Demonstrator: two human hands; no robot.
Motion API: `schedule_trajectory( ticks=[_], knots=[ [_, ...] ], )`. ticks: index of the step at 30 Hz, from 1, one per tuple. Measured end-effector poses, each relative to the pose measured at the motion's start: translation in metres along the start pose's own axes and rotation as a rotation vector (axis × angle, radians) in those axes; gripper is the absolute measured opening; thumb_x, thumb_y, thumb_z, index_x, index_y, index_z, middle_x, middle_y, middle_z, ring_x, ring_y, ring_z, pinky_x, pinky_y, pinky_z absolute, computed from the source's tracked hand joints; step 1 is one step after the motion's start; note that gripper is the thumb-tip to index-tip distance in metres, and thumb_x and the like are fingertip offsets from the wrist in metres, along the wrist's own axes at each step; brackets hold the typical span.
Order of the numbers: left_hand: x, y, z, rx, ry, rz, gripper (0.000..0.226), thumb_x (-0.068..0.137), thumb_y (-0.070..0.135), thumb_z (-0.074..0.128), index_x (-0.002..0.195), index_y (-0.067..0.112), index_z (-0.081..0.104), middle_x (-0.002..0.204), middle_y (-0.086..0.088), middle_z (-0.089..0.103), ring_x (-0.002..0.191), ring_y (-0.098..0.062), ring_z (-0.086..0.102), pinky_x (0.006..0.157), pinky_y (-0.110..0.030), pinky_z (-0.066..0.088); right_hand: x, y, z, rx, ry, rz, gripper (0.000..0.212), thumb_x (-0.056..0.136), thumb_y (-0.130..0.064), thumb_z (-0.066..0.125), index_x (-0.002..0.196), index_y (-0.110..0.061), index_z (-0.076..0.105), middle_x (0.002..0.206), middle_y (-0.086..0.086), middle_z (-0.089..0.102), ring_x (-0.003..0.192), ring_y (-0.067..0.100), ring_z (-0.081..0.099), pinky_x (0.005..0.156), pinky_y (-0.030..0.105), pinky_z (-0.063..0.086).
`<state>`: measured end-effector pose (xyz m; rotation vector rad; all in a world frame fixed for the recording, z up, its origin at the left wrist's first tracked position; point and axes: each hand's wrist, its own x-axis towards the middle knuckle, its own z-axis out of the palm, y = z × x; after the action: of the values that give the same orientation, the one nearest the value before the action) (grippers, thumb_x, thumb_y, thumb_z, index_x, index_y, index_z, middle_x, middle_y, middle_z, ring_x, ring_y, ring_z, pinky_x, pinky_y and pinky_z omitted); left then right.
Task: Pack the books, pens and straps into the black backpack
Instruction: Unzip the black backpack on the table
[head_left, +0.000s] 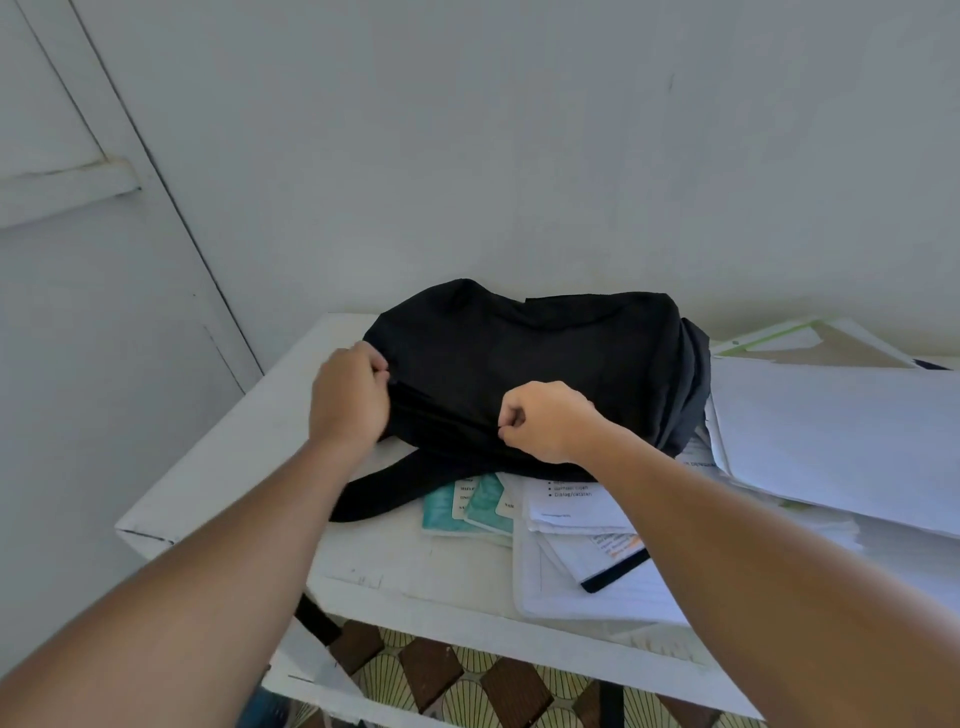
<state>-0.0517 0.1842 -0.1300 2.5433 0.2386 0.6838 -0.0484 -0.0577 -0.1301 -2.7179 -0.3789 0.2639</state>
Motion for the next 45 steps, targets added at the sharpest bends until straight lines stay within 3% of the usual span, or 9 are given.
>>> schedule_trajectory(
  ticks=[6, 11, 17, 22, 29, 33, 38, 41, 45],
  knots=[
    [0.005, -0.001, -0.001, 0.054, -0.047, -0.039, 0.002, 0.096, 0.015, 0.061, 0.094, 0.014, 0.063, 0.103, -0.008, 0.057, 0.094, -0.029, 0.058, 0.074, -0.038, 0.048, 0.002, -0.001, 0.003, 0.011, 0.016, 0.039, 0.008, 0.095, -0.033, 0.065, 0.087, -0.032, 0.069, 0.092, -0.010, 0.072, 0.092, 0.020, 0.067, 0.095, 0.048, 0.056],
    [-0.022, 0.039, 0.008, 0.201, -0.411, -0.095, 0.052, 0.100, 0.057, 0.047, 0.077, 0.014, 0.065, 0.084, -0.006, 0.068, 0.085, -0.028, 0.064, 0.079, -0.039, 0.053, 0.003, -0.004, -0.011, 0.094, 0.051, 0.048, 0.018, 0.096, -0.043, 0.070, 0.085, -0.029, 0.074, 0.092, -0.005, 0.074, 0.087, 0.019, 0.068, 0.087, 0.043, 0.060],
    [-0.037, 0.053, 0.027, -0.094, -0.530, -0.227, 0.053, 0.089, 0.054, 0.057, 0.070, 0.007, 0.071, 0.071, -0.006, 0.074, 0.074, -0.024, 0.069, 0.082, -0.043, 0.056, -0.010, 0.019, -0.063, -0.224, 0.601, 0.228, 0.025, 0.100, -0.048, 0.053, 0.113, -0.031, 0.068, 0.128, 0.010, 0.051, 0.121, 0.036, 0.046, 0.100, 0.049, 0.037],
    [-0.023, 0.045, 0.021, -0.208, -0.340, -0.264, 0.038, 0.093, 0.025, 0.062, 0.059, 0.008, 0.056, 0.071, -0.011, 0.073, 0.074, -0.031, 0.069, 0.073, -0.042, 0.053, -0.012, 0.062, -0.076, -0.042, 0.366, 0.533, 0.039, 0.097, -0.045, 0.053, 0.133, -0.028, 0.052, 0.145, 0.018, 0.029, 0.127, 0.043, 0.037, 0.106, 0.048, 0.035],
    [-0.002, 0.038, -0.001, -0.114, -0.136, -0.183, 0.038, 0.092, 0.037, 0.071, 0.115, 0.014, 0.051, 0.107, -0.001, 0.054, 0.092, -0.023, 0.054, 0.080, -0.036, 0.045, -0.018, 0.037, -0.050, 0.410, 0.385, 0.319, 0.024, 0.100, -0.038, 0.053, 0.121, -0.027, 0.058, 0.127, 0.009, 0.057, 0.100, 0.026, 0.058, 0.083, 0.035, 0.047],
    [-0.014, 0.084, -0.009, -0.177, -0.377, 0.164, 0.014, 0.093, 0.037, 0.068, 0.100, 0.026, 0.071, 0.090, 0.014, 0.068, 0.087, -0.006, 0.064, 0.072, -0.022, 0.046, -0.013, 0.006, -0.039, 0.618, 0.374, 0.219, 0.027, 0.099, -0.040, 0.060, 0.119, -0.025, 0.049, 0.101, 0.000, 0.059, 0.089, 0.022, 0.065, 0.077, 0.042, 0.060],
    [-0.032, 0.115, -0.002, -0.086, -0.655, 0.250, 0.037, 0.086, 0.057, 0.067, 0.090, 0.020, 0.067, 0.085, 0.005, 0.070, 0.079, -0.014, 0.065, 0.072, -0.035, 0.051, -0.010, 0.009, -0.040, 0.791, 0.405, 0.312, 0.043, 0.100, -0.042, 0.057, 0.128, -0.018, 0.035, 0.106, 0.012, 0.066, 0.084, 0.031, 0.073, 0.074, 0.047, 0.065],
    [-0.033, 0.107, -0.005, -0.021, -0.632, 0.329, 0.009, 0.093, 0.033, 0.066, 0.088, 0.026, 0.063, 0.086, 0.007, 0.067, 0.083, -0.018, 0.065, 0.078, -0.038, 0.054, -0.007, 0.022, -0.037, 0.672, 0.342, 0.298, 0.055, 0.096, -0.045, 0.058, 0.144, -0.020, 0.046, 0.104, 0.009, 0.072, 0.088, 0.029, 0.073, 0.085, 0.046, 0.062],
    [-0.022, 0.109, -0.032, 0.208, -0.847, 0.263, 0.021, 0.087, 0.039, 0.065, 0.078, 0.020, 0.063, 0.078, 0.003, 0.066, 0.071, -0.016, 0.058, 0.066, -0.033, 0.045, -0.019, 0.005, -0.042, 0.737, 0.019, 0.238, 0.029, 0.100, -0.022, 0.060, 0.117, 0.000, 0.068, 0.079, 0.011, 0.076, 0.062, 0.021, 0.071, 0.056, 0.025, 0.058]
  ],
)
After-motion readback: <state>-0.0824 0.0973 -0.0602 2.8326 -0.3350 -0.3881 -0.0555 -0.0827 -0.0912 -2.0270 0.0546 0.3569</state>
